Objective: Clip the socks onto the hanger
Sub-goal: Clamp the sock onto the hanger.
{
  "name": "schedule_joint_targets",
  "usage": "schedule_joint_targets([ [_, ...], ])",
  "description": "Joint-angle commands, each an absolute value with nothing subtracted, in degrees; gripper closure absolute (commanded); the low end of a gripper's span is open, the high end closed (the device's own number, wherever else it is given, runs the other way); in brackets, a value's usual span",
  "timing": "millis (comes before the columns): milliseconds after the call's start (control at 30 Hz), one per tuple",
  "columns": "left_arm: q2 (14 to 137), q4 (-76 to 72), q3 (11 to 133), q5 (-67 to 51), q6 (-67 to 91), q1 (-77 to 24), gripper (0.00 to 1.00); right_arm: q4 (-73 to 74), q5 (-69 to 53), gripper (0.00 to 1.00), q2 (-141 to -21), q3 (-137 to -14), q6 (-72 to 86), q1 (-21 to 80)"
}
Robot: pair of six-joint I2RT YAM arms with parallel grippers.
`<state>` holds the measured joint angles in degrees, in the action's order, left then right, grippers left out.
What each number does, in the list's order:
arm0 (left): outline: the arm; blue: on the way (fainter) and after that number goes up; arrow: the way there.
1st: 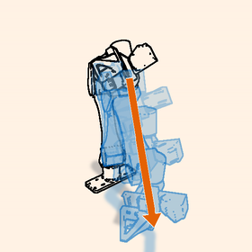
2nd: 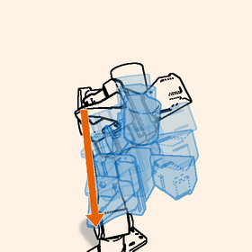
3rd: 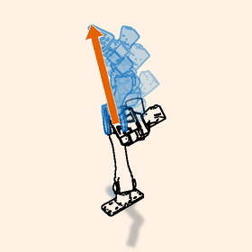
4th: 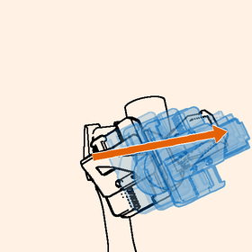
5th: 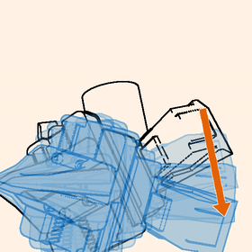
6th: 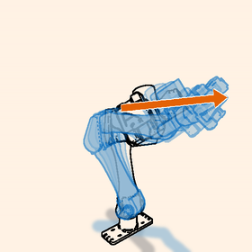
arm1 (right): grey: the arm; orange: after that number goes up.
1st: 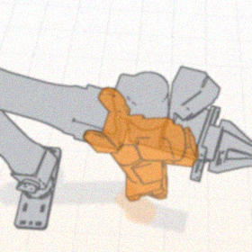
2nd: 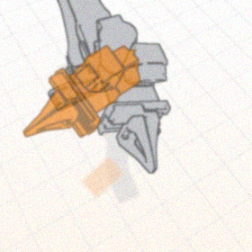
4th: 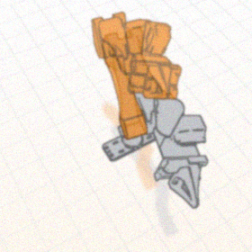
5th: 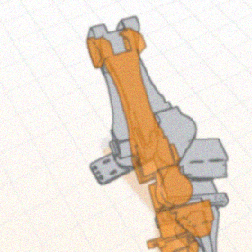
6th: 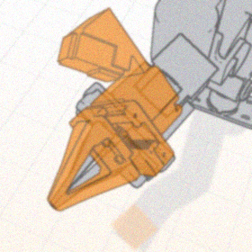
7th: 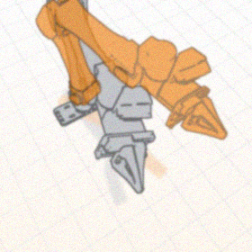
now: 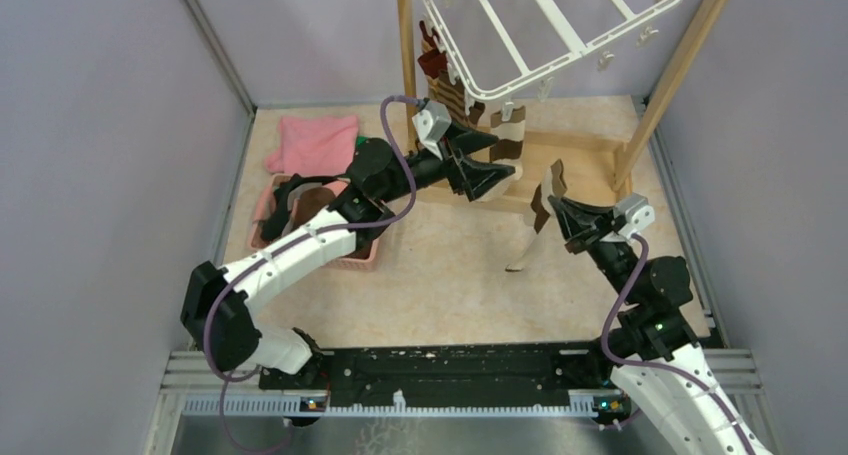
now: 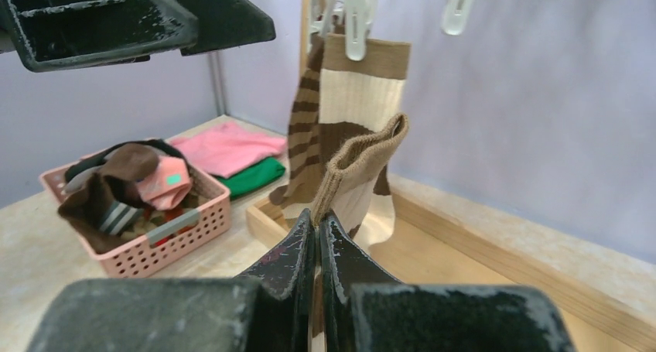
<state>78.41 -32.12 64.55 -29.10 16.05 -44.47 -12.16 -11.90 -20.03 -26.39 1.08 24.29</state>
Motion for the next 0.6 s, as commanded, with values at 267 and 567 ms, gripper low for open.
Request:
schedule_joint_targets([
  [267, 90.9, -47.7, 71.3, -21.4, 7.4, -48.6, 0.1, -12.9, -3.3, 1.0, -18.2, -27.4, 1.0, 24.9],
  [567, 100.1, -61.0, 75.6, -14.9, 4.2, -50.0, 0.04, -12.8, -2.6, 1.0, -16.7, -26.3, 1.1, 24.8],
])
